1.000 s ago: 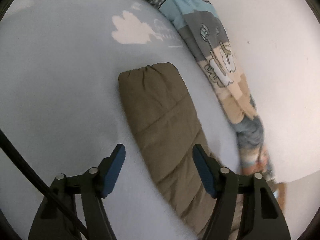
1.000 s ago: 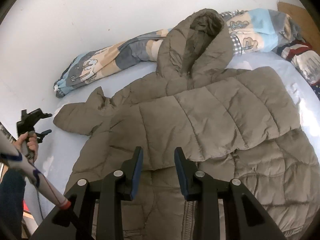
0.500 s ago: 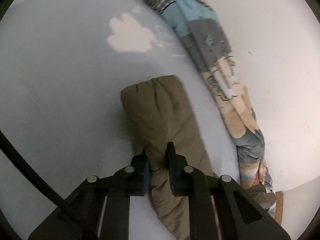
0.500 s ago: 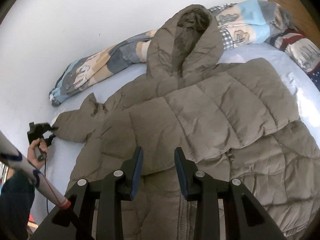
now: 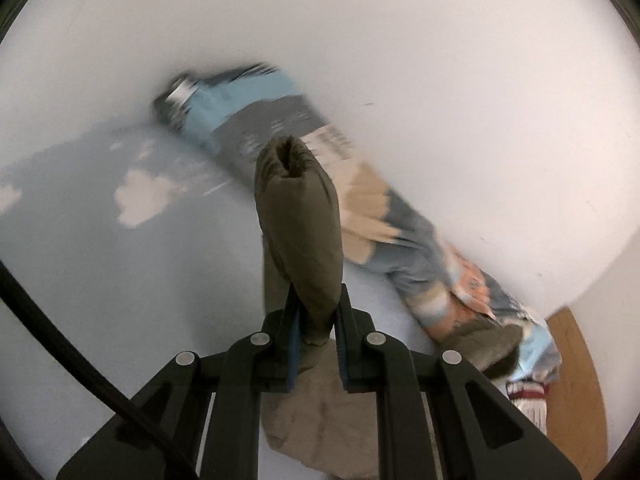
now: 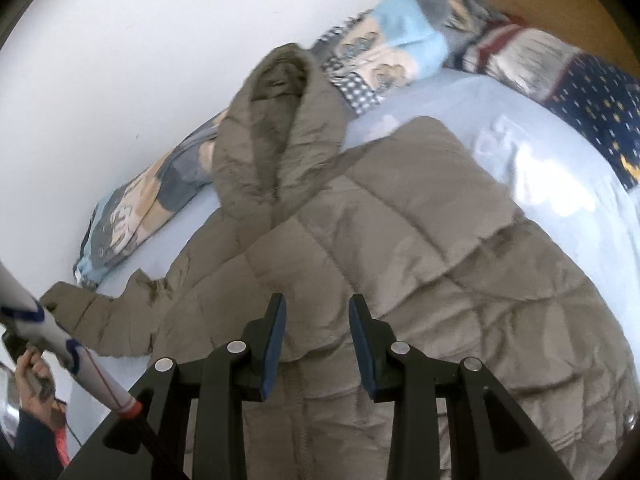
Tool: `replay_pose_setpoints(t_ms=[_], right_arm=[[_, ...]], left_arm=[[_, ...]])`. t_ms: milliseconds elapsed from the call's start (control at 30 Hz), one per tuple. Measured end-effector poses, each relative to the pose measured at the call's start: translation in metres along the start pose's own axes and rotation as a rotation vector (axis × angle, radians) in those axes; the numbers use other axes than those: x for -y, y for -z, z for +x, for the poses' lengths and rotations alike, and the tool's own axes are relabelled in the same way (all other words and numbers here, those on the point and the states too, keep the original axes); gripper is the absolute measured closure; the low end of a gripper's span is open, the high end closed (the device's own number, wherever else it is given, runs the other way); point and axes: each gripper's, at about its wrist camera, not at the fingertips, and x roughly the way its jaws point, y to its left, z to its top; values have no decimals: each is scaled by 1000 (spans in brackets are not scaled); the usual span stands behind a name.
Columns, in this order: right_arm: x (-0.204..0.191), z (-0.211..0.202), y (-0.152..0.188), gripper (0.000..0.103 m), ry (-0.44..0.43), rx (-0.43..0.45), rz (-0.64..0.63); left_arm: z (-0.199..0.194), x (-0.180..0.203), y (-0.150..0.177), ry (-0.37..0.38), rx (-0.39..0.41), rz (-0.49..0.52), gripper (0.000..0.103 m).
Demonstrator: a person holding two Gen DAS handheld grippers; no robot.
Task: Fold large clothes
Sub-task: 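Lift the sleeve across the jacket body and open the left gripper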
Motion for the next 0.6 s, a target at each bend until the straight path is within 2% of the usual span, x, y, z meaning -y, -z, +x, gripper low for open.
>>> replay_pose_setpoints(t_ms=[167,333,467,600], right_arm=[[20,-25,-12,68,3,66,46],[42,-49,-23,68,7,125,92],[67,-66,-31,68,2,149,148],[88,-80,-39,68,1,170,190]], left_arm=[[-37,87,8,72,10,111,89],[-61,179,38,151,-11,242,89],[-65,255,85,224,-69,336,89],[-51,317,151,291,-156,412,89]])
